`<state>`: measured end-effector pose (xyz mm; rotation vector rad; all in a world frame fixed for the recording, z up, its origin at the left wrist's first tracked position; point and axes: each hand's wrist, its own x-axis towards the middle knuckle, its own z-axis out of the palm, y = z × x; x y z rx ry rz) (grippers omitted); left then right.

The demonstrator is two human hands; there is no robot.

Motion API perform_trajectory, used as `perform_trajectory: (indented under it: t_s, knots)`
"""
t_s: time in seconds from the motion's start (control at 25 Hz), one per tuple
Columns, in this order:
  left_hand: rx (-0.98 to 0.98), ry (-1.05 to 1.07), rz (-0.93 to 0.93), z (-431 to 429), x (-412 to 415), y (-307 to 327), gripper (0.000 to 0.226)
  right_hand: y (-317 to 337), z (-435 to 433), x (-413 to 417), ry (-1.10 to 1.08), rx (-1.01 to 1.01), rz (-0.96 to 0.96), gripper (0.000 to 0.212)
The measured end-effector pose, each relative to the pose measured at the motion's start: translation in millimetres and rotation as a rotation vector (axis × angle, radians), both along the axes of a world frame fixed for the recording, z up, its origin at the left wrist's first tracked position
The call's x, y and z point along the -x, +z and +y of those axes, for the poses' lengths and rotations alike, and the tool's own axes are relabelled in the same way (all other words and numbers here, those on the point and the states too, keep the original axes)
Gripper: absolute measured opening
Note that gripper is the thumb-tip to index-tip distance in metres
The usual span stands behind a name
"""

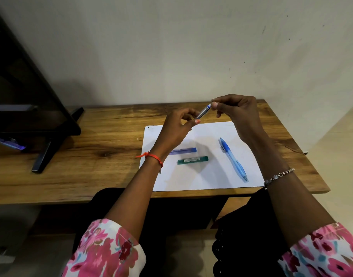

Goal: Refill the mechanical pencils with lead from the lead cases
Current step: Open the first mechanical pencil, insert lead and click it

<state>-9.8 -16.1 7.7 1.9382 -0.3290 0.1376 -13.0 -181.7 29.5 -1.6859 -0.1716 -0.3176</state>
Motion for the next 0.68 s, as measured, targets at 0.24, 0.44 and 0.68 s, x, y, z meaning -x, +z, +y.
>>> perform_trajectory:
  t_s: [0.24, 0.44, 0.68]
  knots:
    - [0.015, -0.011, -0.009, -0.4, 1.2, 0.6, 0.017, 0.8, -3.3, -0.1, 0.007, 0.041, 0.014, 0.018]
    - [0.085, 0.057, 0.025, 3.6, -1.8, 4.1, 0.017, -1.7, -19.2, -1.7, 0.069, 0.558, 0.104, 0.033]
    - [0.046, 0.052, 0.022, 3.0, -0.4, 2.3, 0.018, -23.6, -23.0, -3.9, 0.358, 1.158, 0.317, 0.043]
